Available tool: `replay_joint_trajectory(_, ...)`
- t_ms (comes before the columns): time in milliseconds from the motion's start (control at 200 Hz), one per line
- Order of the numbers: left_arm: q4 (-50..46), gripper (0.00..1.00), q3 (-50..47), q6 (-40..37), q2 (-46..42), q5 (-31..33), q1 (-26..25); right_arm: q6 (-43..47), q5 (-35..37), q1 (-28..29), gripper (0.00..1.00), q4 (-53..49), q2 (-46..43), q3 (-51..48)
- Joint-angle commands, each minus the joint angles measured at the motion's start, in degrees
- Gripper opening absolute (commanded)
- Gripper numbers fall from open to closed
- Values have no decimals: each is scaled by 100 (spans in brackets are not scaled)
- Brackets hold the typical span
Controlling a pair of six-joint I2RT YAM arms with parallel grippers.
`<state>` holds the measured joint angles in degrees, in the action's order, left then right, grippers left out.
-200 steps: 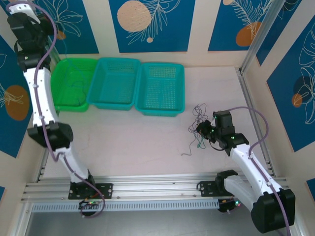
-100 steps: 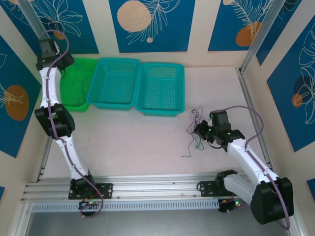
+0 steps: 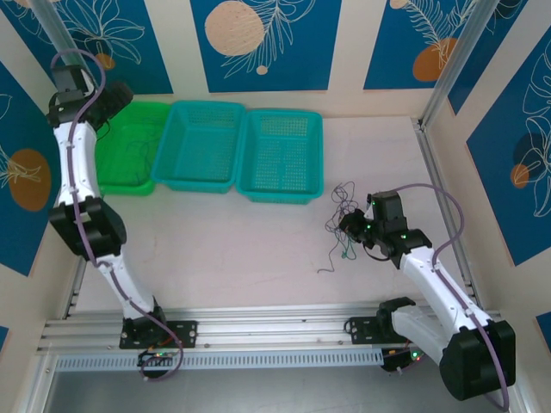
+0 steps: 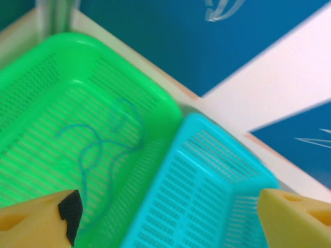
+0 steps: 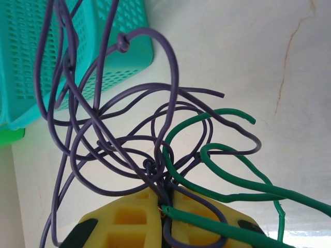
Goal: Untangle the cables
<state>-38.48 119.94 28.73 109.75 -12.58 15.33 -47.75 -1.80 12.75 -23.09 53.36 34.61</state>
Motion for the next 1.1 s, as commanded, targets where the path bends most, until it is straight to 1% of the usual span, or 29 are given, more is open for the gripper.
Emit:
replay_joint_trajectory(0, 738, 87, -1028, 304, -1232, -834, -588, 234, -307, 61, 0, 110, -59, 4)
replay_joint_trajectory(115, 1512, 86, -2446, 292, -2370, -894, -1363, 348, -603, 149, 0, 230, -28, 45)
replay_joint_trajectory(255, 2502, 84, -4060, 299, -3522, -995, -2495, 415, -836, 372, 0, 344, 72, 132)
replay_joint_trajectory(330, 3608, 84, -5159, 385, -4068, -1361, -3099, 391, -911, 507, 0, 358, 184, 205)
replay_joint_trajectory(400, 4564, 80, -6106, 415, -4498, -1419, -3722, 322, -921, 645, 0, 356, 283, 288)
replay_joint_trajectory(440, 4773, 79, -6464, 231, -4644, -1305, -4134, 303, -910, 734, 0, 374, 333, 321)
replay_joint_trajectory(545, 4618, 79, -6964, -288, -4751, -894, -5240, 240, -788, 951, 0, 400, 458, 426)
replay_joint_trajectory(645, 5288, 79, -7574, -155, -4621, -596, -6149, 174, -731, 1088, 0, 433, 596, 519)
replay_joint_trajectory(725, 5853, 78, -7977, 69, -4376, -184, -6770, 94, -656, 1161, 0, 469, 659, 573)
replay_joint_trajectory(775, 6043, 78, -8107, 270, -4160, 27, -7000, 27, -630, 1198, 0, 502, 684, 564)
replay_joint_trajectory(830, 6204, 78, -8221, 578, -3934, 191, -7123, -22, -618, 1260, 0, 551, 701, 558)
replay_joint_trajectory(950, 6746, 76, -8451, 1109, -3563, 357, -7149, 0, -548, 1447, 0, 665, 735, 522)
replay_joint_trajectory(995, 6841, 75, -8494, 1169, -3490, 505, -7150, 16, -500, 1523, 0, 633, 761, 528)
replay_joint_trajectory(1095, 6849, 74, -8450, 1045, -3388, 782, -7124, 3, -414, 1728, 0, 634, 781, 508)
